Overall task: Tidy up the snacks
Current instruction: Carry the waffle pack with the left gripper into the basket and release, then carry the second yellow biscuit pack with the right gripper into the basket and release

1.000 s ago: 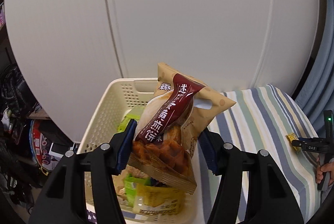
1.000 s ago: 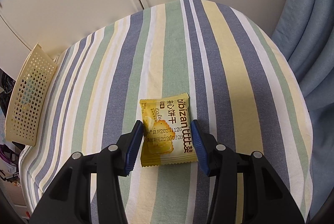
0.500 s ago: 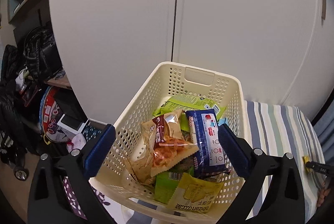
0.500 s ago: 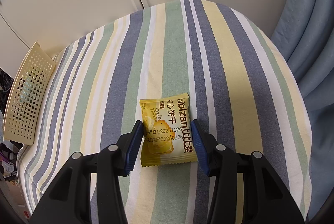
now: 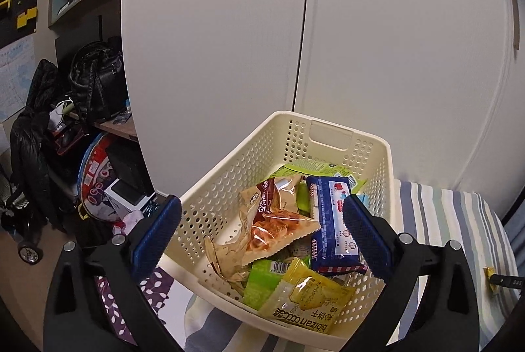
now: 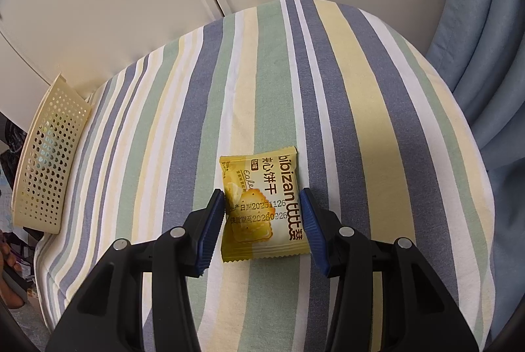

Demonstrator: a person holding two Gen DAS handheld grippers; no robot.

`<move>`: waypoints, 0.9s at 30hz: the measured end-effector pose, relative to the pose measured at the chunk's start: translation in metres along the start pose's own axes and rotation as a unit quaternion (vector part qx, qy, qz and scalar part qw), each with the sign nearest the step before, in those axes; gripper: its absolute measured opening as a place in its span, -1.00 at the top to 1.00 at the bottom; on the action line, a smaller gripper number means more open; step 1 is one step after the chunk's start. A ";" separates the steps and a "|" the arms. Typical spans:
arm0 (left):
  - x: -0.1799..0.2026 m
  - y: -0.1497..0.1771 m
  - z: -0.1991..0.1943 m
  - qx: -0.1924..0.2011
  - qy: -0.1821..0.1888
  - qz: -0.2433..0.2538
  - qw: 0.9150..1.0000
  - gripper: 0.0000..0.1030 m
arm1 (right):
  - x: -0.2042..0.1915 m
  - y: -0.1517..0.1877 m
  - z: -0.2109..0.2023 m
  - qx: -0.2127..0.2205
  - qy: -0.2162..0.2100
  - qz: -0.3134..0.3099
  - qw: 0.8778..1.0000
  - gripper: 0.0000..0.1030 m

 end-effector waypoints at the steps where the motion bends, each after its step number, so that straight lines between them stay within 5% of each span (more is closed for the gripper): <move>1: -0.002 0.000 0.000 0.000 0.002 -0.002 1.000 -0.94 | 0.002 0.000 -0.001 0.000 -0.004 0.004 1.000 0.08; 7: -0.015 0.003 0.001 0.003 -0.010 -0.014 1.000 -0.94 | -0.002 0.002 -0.013 0.009 -0.043 0.020 0.999 0.08; 12: -0.025 0.000 -0.004 0.015 -0.022 -0.018 0.999 -0.94 | -0.041 0.002 -0.027 0.020 -0.067 -0.002 0.998 0.08; 27: -0.063 -0.006 -0.014 0.030 -0.047 -0.057 0.997 -0.94 | -0.294 0.004 -0.076 0.059 -0.150 -0.204 0.966 0.08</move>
Point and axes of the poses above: each gripper's, at about its wrist camera, not at the fingertips, and z roughly the way its jaws point, x to its right, y to its underside, the point moved 5 cm from there along z, roughly the way its jaws point, and after that the axes turned 12 degrees about -x, right-handed, at the moved point
